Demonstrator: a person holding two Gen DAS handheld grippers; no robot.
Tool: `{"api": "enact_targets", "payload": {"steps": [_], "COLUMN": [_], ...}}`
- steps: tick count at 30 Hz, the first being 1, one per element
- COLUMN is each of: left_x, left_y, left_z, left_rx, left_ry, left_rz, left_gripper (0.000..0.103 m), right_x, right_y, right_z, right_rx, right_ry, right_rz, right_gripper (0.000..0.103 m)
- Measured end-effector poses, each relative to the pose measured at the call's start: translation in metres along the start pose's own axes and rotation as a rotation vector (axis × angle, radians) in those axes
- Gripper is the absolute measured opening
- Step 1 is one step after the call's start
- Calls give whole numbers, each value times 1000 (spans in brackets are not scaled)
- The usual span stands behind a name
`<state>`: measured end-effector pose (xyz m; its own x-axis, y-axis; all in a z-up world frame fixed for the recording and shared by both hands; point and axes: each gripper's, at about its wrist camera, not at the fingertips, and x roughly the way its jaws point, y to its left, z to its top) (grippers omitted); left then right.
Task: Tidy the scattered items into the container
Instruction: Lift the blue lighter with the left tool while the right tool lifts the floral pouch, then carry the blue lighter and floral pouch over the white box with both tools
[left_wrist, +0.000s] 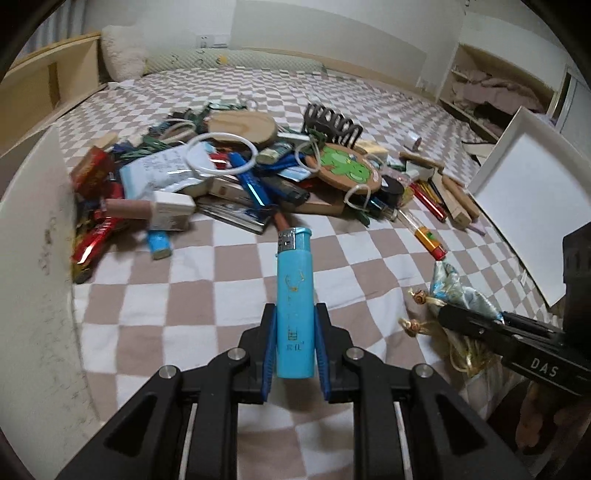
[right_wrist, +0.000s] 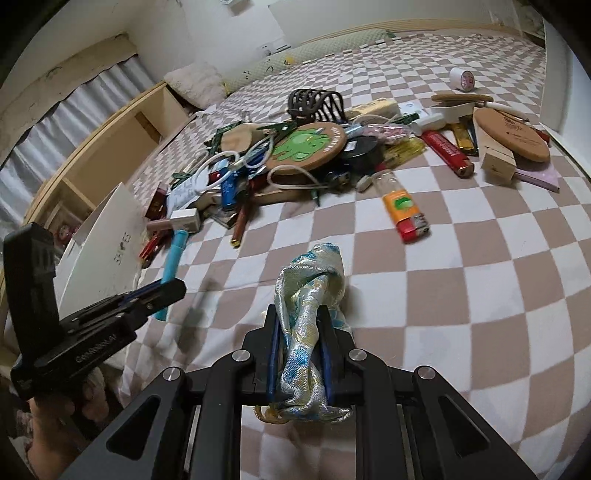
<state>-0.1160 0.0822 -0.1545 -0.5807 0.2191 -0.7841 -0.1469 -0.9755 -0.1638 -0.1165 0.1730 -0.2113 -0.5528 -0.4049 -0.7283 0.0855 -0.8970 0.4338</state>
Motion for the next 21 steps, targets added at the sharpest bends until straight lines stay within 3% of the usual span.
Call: {"api": "enact_targets", "payload": {"steps": [9, 21], "left_x": [-50, -115], "left_y": [23, 42], "left_z": [12, 44], "left_rx": [-30, -44], "left_ry": [-78, -223], "left_rz": [52, 81], "left_gripper": [19, 19], "right_x": [-20, -52], "right_y": [44, 112], "right_z": [12, 57], "right_rx": [-75, -161], "right_ry": [-66, -169], "right_rz": [5, 52], "right_gripper": [20, 20]}}
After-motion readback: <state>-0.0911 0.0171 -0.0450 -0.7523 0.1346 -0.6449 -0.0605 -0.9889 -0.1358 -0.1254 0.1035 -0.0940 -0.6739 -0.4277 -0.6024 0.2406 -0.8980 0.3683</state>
